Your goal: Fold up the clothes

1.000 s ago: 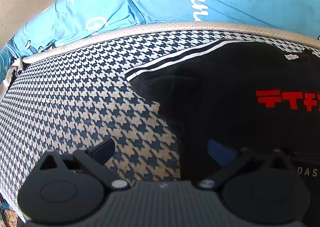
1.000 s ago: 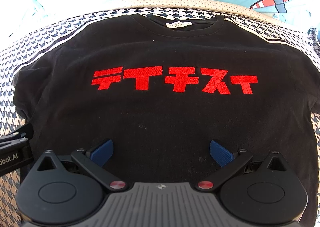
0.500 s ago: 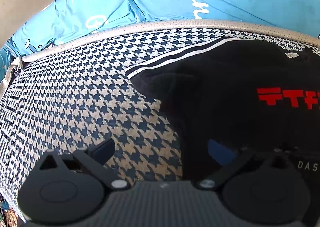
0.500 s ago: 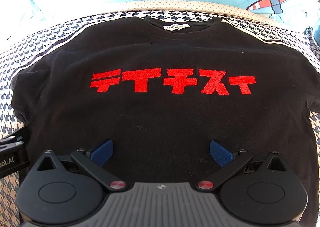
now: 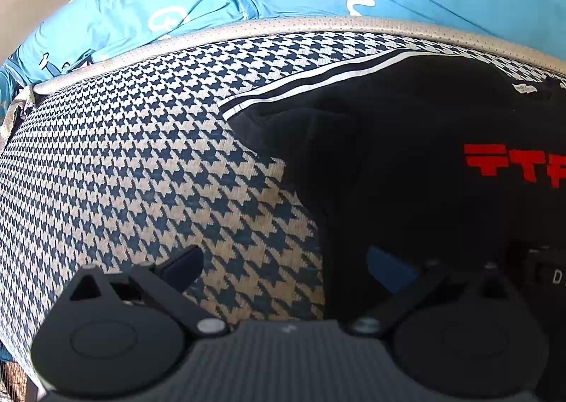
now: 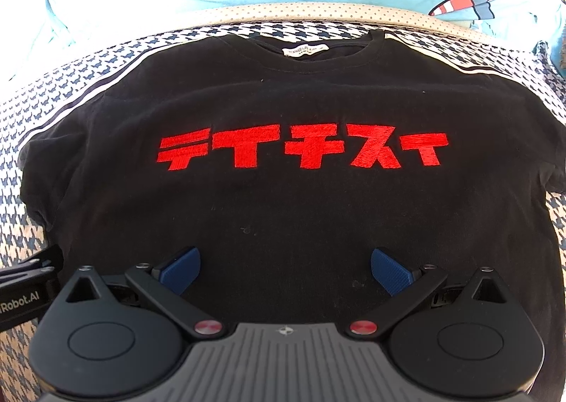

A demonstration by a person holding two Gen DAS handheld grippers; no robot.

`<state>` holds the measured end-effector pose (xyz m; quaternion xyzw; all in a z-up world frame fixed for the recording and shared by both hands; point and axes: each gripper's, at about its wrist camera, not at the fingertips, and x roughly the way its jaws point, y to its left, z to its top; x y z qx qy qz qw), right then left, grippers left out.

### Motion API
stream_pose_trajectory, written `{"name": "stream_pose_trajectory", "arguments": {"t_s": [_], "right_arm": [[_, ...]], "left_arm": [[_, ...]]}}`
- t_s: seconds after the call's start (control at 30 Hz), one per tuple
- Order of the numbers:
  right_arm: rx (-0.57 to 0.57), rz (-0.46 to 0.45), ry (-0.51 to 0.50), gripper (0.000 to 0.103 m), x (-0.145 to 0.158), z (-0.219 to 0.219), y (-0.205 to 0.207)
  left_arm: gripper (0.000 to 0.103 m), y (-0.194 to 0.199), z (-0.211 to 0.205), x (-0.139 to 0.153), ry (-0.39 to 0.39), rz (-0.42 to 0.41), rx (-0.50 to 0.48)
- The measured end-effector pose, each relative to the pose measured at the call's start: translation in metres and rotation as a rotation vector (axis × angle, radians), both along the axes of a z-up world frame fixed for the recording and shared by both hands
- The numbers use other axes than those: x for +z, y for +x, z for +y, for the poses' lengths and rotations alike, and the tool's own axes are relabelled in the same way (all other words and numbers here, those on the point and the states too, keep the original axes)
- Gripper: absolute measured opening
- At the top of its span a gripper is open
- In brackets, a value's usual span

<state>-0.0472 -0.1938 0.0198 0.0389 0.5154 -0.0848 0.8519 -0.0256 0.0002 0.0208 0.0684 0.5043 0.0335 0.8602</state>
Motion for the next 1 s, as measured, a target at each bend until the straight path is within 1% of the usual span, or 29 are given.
{"name": "stream_pose_trajectory", "arguments": {"t_s": [0.1,0.23,0.73,1.0], "right_arm": [[-0.016,-0.011,0.003,0.103,0.003,-0.002,-0.001],[-0.029,-0.053,-0.028,0.103,0.009,-0.003,-0.003],[-0.016,-0.196,-0.102,0.103,0.028,0.006,-0.008],[-0.024,-0.226,-0.109,0.103,0.032,0.007,-0.010]], "left_arm": [[0.103,0.001,-0.001,-0.001,0.001,0.003,-0.002],[0.103,0.001,-0.002,-0.004,0.006,0.007,-0.004],[0.103,0.001,-0.004,-0.004,0.008,0.010,-0.004],[0.103,0.001,-0.004,-0.003,0.010,0.008,-0.006]]}}
